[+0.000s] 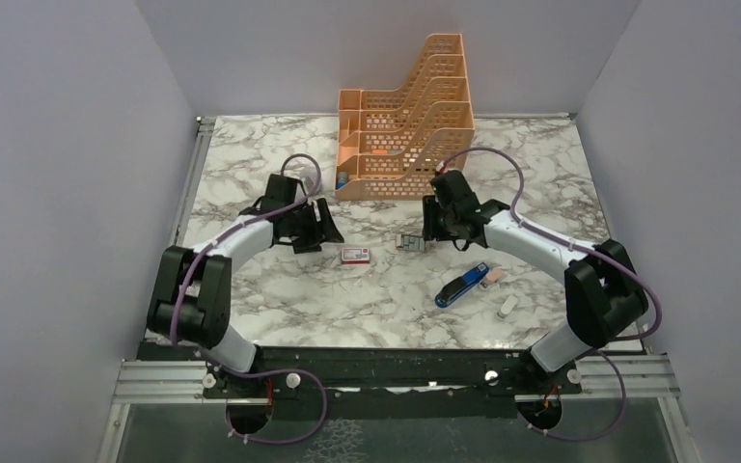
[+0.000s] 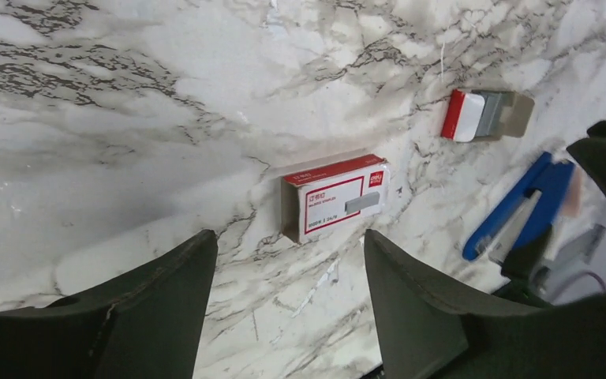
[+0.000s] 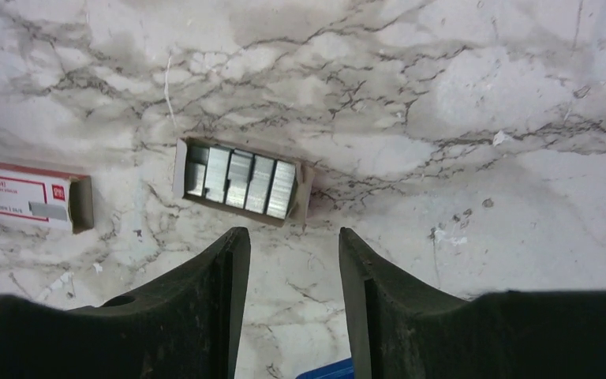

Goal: Load the staples into the stapler

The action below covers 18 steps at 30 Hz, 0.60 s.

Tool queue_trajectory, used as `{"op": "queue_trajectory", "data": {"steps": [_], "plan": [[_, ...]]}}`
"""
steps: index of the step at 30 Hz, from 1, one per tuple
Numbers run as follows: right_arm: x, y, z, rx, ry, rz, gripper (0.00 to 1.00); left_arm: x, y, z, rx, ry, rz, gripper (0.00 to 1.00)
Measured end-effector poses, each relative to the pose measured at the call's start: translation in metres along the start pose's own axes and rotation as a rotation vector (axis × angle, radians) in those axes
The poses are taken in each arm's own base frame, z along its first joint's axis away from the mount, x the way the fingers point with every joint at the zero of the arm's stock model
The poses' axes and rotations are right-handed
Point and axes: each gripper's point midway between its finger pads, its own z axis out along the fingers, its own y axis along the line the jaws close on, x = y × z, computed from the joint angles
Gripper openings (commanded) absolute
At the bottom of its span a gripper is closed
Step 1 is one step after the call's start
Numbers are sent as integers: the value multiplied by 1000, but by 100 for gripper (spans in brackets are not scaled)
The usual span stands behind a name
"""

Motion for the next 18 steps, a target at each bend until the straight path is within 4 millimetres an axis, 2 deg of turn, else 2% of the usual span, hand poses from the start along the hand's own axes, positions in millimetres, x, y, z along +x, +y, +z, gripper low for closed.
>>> {"op": "queue_trajectory", "data": {"steps": [3, 8, 12, 18], "plan": [[15, 6, -1, -13, 17, -9, 49, 8, -14, -5, -81, -46, 79, 73], [46, 8, 1, -27, 68, 2, 32, 40, -39, -7, -153, -92, 163, 54], [57, 11, 3, -51, 86, 23, 29, 61, -37, -1, -215, -93, 159, 45], [66, 19, 7, -107, 97, 60, 29, 73, -30, 16, -258, -77, 115, 40]]}}
